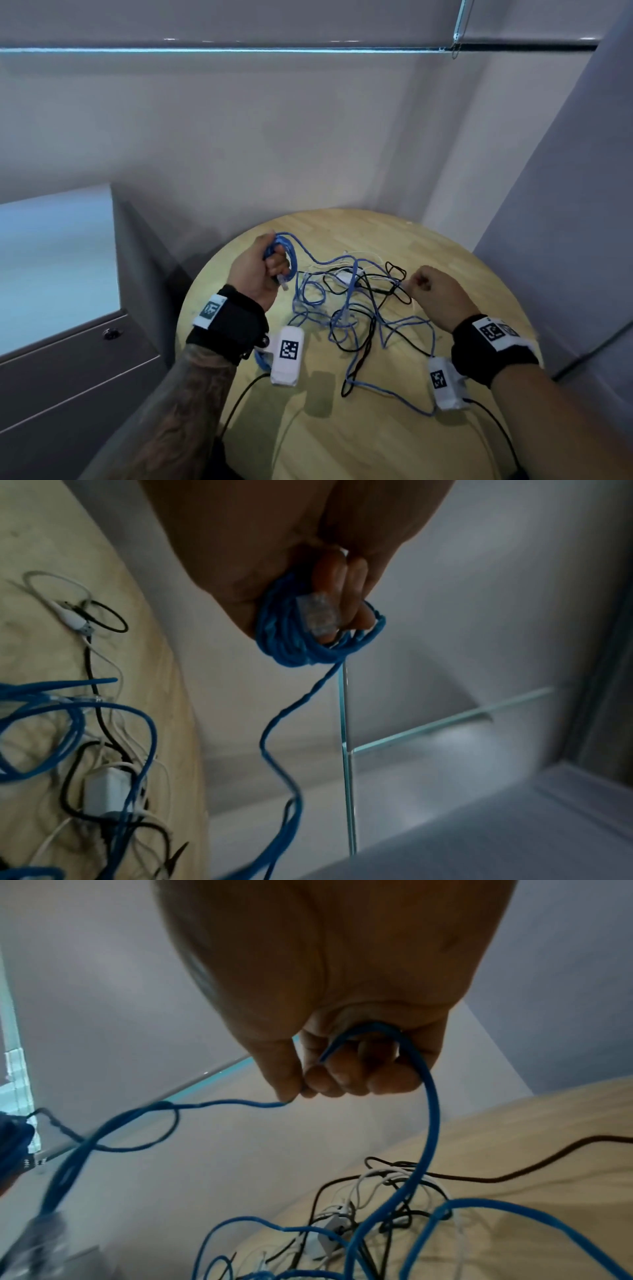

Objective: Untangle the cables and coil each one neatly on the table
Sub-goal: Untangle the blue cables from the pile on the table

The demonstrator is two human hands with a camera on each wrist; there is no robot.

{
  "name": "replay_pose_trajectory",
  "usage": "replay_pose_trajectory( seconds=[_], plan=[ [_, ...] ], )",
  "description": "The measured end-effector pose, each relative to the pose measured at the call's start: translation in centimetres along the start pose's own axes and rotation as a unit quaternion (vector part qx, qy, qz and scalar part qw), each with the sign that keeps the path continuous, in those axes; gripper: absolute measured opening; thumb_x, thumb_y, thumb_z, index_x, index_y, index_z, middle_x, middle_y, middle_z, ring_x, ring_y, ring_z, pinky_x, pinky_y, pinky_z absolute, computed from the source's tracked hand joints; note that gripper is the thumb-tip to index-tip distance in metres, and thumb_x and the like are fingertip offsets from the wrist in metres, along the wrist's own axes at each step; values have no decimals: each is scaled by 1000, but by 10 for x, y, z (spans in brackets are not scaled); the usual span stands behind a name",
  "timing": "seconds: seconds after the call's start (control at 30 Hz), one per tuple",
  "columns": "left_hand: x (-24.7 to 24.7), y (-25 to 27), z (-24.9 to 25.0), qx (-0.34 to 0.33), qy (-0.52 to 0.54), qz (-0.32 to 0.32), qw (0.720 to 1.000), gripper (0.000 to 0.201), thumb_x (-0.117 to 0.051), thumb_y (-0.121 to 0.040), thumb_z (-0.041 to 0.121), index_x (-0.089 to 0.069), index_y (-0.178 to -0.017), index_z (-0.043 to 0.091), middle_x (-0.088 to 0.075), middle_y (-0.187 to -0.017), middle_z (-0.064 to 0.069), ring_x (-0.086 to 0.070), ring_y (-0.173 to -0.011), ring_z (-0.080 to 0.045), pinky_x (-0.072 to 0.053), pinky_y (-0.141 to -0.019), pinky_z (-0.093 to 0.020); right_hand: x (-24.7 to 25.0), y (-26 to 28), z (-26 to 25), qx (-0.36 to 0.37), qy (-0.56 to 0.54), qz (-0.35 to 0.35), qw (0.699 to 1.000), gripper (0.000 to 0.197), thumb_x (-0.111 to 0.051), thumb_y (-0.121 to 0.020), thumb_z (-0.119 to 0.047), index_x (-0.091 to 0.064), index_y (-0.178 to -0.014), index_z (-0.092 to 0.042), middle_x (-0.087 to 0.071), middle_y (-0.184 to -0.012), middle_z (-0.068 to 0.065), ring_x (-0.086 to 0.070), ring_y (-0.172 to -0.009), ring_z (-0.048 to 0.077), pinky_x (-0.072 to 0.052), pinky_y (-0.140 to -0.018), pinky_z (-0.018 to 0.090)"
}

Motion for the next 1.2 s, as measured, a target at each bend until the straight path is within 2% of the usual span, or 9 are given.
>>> replay_pose_trajectory(
  seconds=[0.13, 0.4, 0.57, 0.67, 0.77, 0.87, 0.97, 1.07, 1.2],
  plan=[
    [-18, 9, -7, 8, -7, -26, 1000, 33, -45, -100, 28, -46, -69, 15, -29, -43, 8, -26, -38, -8, -31, -47, -21, 4, 0, -18, 47, 32, 57, 997, 8, -56, -96, -24, -59, -90, -25, -63, -84, -7, -57, -79, 19, -46, -71, 34],
    [7, -6, 57, -72, 228, -12, 971, 42, -40, -99, 25, -48, -58, 18, -34, -43, 9, -29, -33, -5, -29, -37, -14, -7, -12, 40, -108, 206, -55, 971, 18, -43, -100, -21, -59, -96, -14, -63, -99, 8, -56, -84, 27, -45, -72, 34],
    [-2, -6, 58, -24, 133, -39, 990, 36, -43, -99, 32, -44, -65, 19, -31, -43, 9, -28, -36, -6, -28, -38, -14, -7, -11, 48, -134, 222, -76, 963, 16, -44, -99, -23, -59, -98, -17, -62, -108, 8, -55, -91, 29, -48, -79, 35],
    [-20, 4, 38, 24, 35, -62, 997, 40, -43, -99, 37, -46, -63, 20, -27, -41, 9, -27, -37, -5, -25, -38, -13, 4, -9, 11, -56, 172, 38, 983, 18, -52, -96, -36, -60, -102, -21, -61, -115, 7, -54, -106, 30, -47, -88, 38],
    [-39, 13, 20, 29, -20, -94, 995, 37, -44, -100, 31, -46, -65, 18, -26, -42, 8, -24, -38, -7, -31, -45, -18, 27, 12, -63, 161, 16, 184, 970, 31, -56, -96, -37, -59, -122, -19, -56, -129, -1, -47, -124, 21, -36, -102, 30],
    [-55, 20, 3, 28, -84, -135, 987, 35, -43, -100, 28, -45, -68, 15, -29, -43, 6, -26, -39, -9, -34, -49, -23, 16, 28, -112, 246, -92, 113, 958, 44, -56, -97, -45, -55, -135, -24, -55, -137, -10, -46, -130, 5, -32, -109, 23],
    [-59, 25, -12, 45, -134, -147, 979, 40, -45, -100, 30, -49, -65, 12, -30, -43, 5, -27, -39, -10, -34, -50, -25, -14, 30, -120, 172, -290, -16, 941, 19, -57, -101, -20, -65, -117, -14, -73, -104, -2, -67, -100, 6, -48, -95, 27],
    [-54, 30, -21, 94, -109, -149, 978, 41, -48, -98, 35, -51, -63, 13, -30, -43, 6, -29, -39, -9, -36, -48, -21, -24, 28, -108, 77, -439, -47, 894, 15, -52, -102, -10, -65, -98, -4, -53, -61, 2, -54, -53, 15, -49, -66, 33],
    [-46, 25, -17, 137, 68, -137, 979, 40, -44, -99, 36, -56, -67, 15, -35, -48, 8, -35, -41, -6, -37, -43, -16, -27, 26, -93, 75, -334, -73, 937, 22, -56, -101, -20, -72, -95, -7, -41, -51, -12, -33, -45, 6, -32, -47, 19]
  ],
)
Point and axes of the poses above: each hand's wrist, its own y-axis away from the middle knuckle, its own x-axis out of the back of the hand, z = x × y, the point moved 7 cm from there along -y, towards the middle knuckle
